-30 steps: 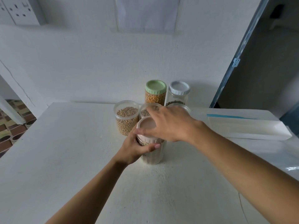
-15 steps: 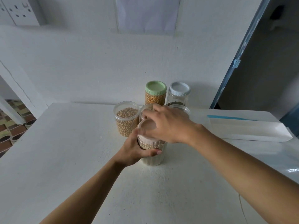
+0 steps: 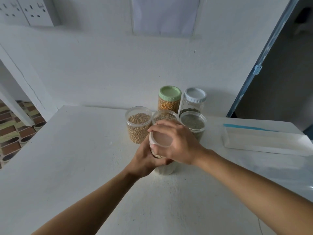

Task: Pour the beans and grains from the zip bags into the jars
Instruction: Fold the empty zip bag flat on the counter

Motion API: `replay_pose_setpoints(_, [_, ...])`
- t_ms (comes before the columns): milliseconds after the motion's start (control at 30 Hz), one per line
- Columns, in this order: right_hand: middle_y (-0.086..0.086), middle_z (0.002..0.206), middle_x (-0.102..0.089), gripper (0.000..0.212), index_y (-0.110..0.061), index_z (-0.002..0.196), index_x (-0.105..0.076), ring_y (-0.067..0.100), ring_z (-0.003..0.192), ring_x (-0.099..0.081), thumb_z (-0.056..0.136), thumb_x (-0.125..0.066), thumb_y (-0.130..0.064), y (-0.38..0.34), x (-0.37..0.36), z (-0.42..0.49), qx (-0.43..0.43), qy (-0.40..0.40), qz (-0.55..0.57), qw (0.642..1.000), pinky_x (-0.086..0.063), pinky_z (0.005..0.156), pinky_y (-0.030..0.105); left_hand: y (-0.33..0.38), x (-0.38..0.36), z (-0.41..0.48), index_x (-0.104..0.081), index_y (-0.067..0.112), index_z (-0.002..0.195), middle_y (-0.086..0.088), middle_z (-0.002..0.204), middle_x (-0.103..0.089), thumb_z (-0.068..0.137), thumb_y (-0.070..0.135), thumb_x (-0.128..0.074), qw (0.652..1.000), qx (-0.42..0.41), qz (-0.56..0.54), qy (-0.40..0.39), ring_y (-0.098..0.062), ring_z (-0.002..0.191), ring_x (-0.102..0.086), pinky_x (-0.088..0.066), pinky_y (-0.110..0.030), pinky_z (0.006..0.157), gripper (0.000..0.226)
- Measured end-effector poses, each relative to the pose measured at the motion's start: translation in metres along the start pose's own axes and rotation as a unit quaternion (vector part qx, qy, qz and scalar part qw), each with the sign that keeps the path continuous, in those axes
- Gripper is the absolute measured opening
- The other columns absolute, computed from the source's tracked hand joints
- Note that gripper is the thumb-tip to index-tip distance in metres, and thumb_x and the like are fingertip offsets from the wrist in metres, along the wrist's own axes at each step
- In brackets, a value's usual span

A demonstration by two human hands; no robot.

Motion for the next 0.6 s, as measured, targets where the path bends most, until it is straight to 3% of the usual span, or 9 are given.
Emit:
replay_pose_setpoints(167, [-0.009, 0.129, -0.060, 0.051, -0.028, 0.127, -0.064, 0.013, 0.121, -0.052, 0.085, -0.064, -0.057, -0.004, -0.003, 0.001, -0.013, -0.014, -0.044, 0.999, -0.048, 0.100, 0.038, 0.007, -0.001, -0.005, -0.039, -0.006, 0.142, -0.015, 0.132, -0.059, 0.073, -0.003, -0.082, 0.999, -0.012, 0.030, 0.002, -0.029, 0.125, -0.058, -0.048, -0.032, 0.101, 0.081])
replay_pose_setpoints(267, [-0.015, 0.128, -0.058, 0.052, -0.033, 0.127, -0.066, 0.002, 0.123, -0.051, 0.081, -0.075, -0.055, -0.001, 0.003, 0.001, -0.041, -0.029, 0.049, 0.998, -0.043, 0.104, 0.029, 0.014, 0.000, -0.005, -0.038, 0.003, 0.147, -0.008, 0.137, -0.058, 0.076, -0.004, -0.084, 0.998, 0.004, 0.065, -0.019, -0.028, 0.132, -0.054, -0.048, -0.033, 0.106, 0.085])
replay_pose_setpoints(333, [-0.014, 0.131, -0.058, 0.049, -0.033, 0.126, -0.067, 0.003, 0.126, -0.052, 0.082, -0.078, -0.050, 0.003, 0.007, -0.002, -0.078, -0.029, 0.167, 0.982, -0.043, 0.106, 0.031, 0.018, 0.006, -0.008, -0.037, 0.013, 0.150, -0.002, 0.140, -0.058, 0.076, 0.002, -0.087, 0.995, 0.035, 0.081, -0.055, -0.022, 0.135, -0.053, -0.048, -0.032, 0.108, 0.090])
replay_pose_setpoints(400, [-0.010, 0.132, -0.060, 0.043, -0.031, 0.126, -0.065, 0.005, 0.126, -0.056, 0.086, -0.072, -0.045, 0.007, 0.006, -0.009, -0.140, -0.009, 0.318, 0.938, -0.048, 0.101, 0.032, 0.022, 0.015, -0.013, -0.034, 0.027, 0.153, 0.008, 0.145, -0.055, 0.078, 0.018, -0.089, 0.993, 0.072, 0.060, -0.077, -0.014, 0.138, -0.050, -0.047, -0.028, 0.108, 0.093])
replay_pose_setpoints(467, [-0.007, 0.133, -0.062, 0.049, -0.028, 0.132, -0.059, 0.007, 0.126, -0.057, 0.087, -0.069, -0.045, 0.011, -0.002, -0.022, -0.172, 0.007, 0.409, 0.896, -0.050, 0.098, 0.029, 0.026, 0.024, -0.018, -0.030, 0.037, 0.156, 0.017, 0.154, -0.045, 0.078, 0.051, -0.083, 0.991, 0.089, 0.049, -0.083, -0.006, 0.145, -0.040, -0.039, -0.029, 0.115, 0.095])
replay_pose_setpoints(533, [-0.005, 0.133, -0.062, 0.062, -0.025, 0.139, -0.051, 0.011, 0.128, -0.057, 0.083, -0.072, -0.044, 0.016, -0.014, -0.035, -0.168, 0.026, 0.437, 0.883, -0.048, 0.102, 0.028, 0.030, 0.027, -0.022, -0.031, 0.044, 0.155, 0.022, 0.157, -0.040, 0.082, 0.076, -0.062, 0.990, 0.110, 0.033, -0.081, -0.001, 0.145, -0.037, -0.037, -0.030, 0.118, 0.086])
replay_pose_setpoints(600, [-0.006, 0.131, -0.063, 0.073, -0.024, 0.141, -0.048, 0.014, 0.127, -0.058, 0.079, -0.080, -0.044, 0.018, -0.019, -0.040, -0.161, 0.030, 0.442, 0.882, -0.048, 0.103, 0.028, 0.031, 0.028, -0.023, -0.030, 0.050, 0.152, 0.021, 0.156, -0.041, 0.086, 0.085, -0.039, 0.986, 0.146, 0.020, -0.082, 0.001, 0.142, -0.040, -0.037, -0.030, 0.119, 0.075])
Point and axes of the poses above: each hand's wrist, its own z-axis towards the middle knuckle, its own x-axis out of the back of the hand, y = z × x, the point moved 2 cm from there along z, towards the middle knuckle
